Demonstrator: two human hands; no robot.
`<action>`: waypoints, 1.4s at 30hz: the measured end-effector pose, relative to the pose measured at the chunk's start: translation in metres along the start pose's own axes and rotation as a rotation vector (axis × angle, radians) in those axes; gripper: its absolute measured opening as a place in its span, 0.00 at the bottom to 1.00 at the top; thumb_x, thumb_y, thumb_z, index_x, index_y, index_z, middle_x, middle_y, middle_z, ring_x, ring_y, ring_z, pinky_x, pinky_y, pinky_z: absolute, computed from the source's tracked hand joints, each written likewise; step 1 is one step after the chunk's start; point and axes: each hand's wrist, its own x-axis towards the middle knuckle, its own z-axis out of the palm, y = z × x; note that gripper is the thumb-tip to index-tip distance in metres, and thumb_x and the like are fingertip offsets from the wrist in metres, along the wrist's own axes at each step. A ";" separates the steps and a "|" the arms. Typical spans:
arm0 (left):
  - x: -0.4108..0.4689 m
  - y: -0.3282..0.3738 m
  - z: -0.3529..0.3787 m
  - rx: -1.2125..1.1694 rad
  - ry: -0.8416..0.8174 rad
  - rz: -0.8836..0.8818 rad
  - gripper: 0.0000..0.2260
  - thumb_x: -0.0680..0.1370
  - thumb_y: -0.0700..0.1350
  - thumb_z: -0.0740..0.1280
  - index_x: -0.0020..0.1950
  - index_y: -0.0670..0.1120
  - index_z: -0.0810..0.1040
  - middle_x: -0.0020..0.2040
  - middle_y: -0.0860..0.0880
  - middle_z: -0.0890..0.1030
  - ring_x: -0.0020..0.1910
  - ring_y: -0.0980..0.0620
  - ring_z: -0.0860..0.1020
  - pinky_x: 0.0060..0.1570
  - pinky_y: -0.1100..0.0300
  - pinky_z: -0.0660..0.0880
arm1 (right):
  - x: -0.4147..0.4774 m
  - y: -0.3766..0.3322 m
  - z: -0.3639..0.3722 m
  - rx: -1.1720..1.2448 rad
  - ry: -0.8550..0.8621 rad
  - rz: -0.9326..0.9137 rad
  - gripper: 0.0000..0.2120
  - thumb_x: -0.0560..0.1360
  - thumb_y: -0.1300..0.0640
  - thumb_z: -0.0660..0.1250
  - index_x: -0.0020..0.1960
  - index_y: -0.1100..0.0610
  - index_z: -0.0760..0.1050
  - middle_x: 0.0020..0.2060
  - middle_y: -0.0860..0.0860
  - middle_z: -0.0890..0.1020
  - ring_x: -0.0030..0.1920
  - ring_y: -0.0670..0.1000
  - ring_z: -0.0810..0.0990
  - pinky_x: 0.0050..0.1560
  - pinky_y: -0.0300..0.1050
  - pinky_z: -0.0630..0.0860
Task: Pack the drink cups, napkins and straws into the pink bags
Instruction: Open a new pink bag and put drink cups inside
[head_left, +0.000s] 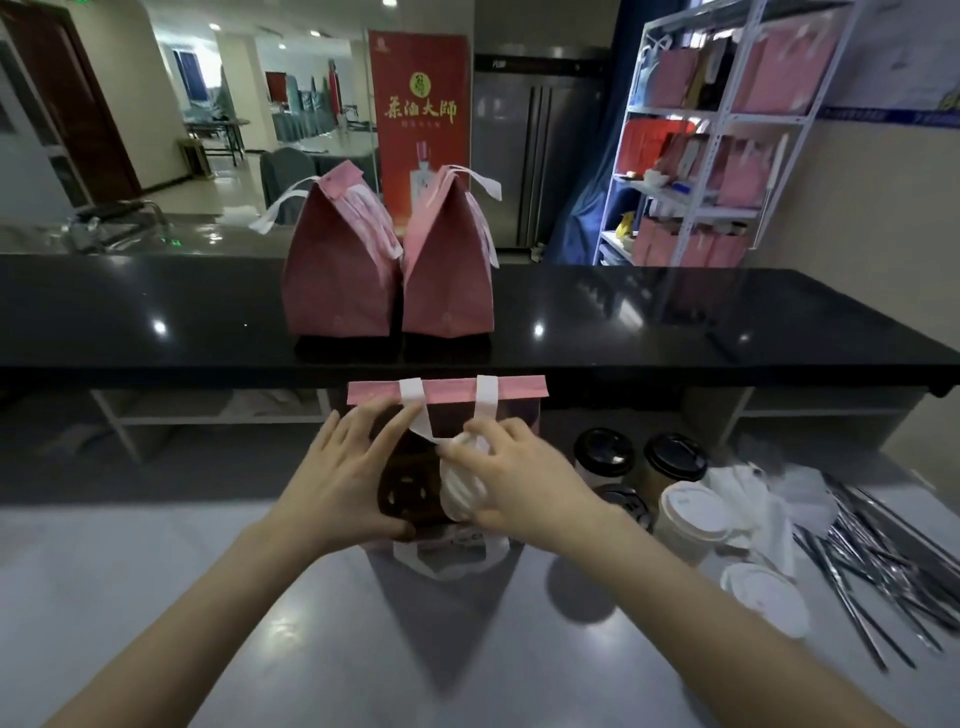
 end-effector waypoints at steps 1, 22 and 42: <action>0.002 -0.003 -0.002 0.077 -0.022 0.027 0.57 0.59 0.73 0.68 0.78 0.59 0.41 0.78 0.50 0.52 0.76 0.46 0.55 0.73 0.36 0.54 | 0.000 0.001 0.009 0.008 0.003 -0.004 0.34 0.73 0.50 0.69 0.75 0.43 0.57 0.72 0.52 0.60 0.67 0.58 0.63 0.62 0.52 0.71; 0.001 -0.025 0.002 0.133 -0.233 0.049 0.61 0.59 0.77 0.62 0.77 0.51 0.33 0.75 0.57 0.28 0.73 0.53 0.25 0.75 0.45 0.38 | 0.063 -0.029 0.065 0.037 -0.003 -0.037 0.37 0.70 0.53 0.72 0.74 0.49 0.59 0.71 0.52 0.60 0.67 0.58 0.63 0.57 0.54 0.75; 0.026 -0.049 -0.010 0.146 -0.330 0.106 0.56 0.60 0.77 0.65 0.77 0.61 0.36 0.79 0.57 0.37 0.75 0.51 0.29 0.71 0.47 0.29 | 0.066 -0.027 0.102 0.007 -0.079 -0.128 0.32 0.75 0.57 0.69 0.73 0.45 0.59 0.74 0.52 0.59 0.74 0.61 0.57 0.68 0.56 0.70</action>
